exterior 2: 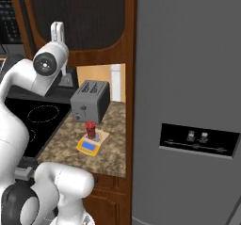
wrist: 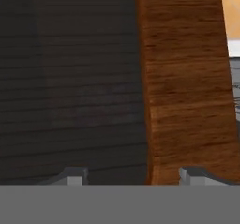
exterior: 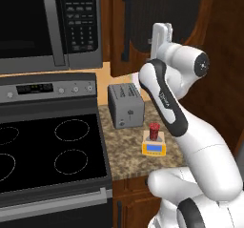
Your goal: Pick the yogurt and place it on the digital scale for weighing, and close the cabinet.
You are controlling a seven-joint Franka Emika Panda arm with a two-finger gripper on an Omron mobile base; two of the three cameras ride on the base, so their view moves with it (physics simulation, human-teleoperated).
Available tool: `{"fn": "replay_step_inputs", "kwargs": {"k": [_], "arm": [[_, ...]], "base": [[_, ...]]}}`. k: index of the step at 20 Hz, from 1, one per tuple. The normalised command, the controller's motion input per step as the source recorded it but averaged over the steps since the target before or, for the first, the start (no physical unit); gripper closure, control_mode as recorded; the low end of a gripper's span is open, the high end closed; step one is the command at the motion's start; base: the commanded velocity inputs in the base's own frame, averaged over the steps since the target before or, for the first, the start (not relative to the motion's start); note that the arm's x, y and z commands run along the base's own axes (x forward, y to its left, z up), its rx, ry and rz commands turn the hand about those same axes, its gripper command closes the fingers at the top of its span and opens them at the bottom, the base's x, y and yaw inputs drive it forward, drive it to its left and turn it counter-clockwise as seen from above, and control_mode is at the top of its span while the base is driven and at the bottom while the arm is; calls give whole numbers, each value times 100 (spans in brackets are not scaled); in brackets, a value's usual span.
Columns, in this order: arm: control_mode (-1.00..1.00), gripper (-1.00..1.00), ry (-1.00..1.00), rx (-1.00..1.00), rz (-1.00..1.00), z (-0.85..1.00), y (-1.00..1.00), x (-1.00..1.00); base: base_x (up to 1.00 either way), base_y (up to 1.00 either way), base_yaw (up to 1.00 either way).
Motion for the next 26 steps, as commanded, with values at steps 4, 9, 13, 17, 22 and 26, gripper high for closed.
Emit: {"fn": "replay_step_inputs", "kwargs": {"k": [4, 9, 13, 17, 22, 26], "arm": [[-100, -100, 0, 0, 0, -15, 0, 87], [-100, -100, 0, 0, 0, -7, 0, 82], [-100, -100, 1, 0, 0, 0, 0, 84], [-100, -100, 2, 0, 0, 0, -3, 82], [-100, -100, 0, 0, 0, -13, -5, 63], [-100, -100, 0, 0, 0, -10, -11, 23]], "base": [[0, 0, 0], [0, 0, 0], [0, 0, 0], [0, 0, 0], [0, 0, 0], [0, 0, 0]]}}
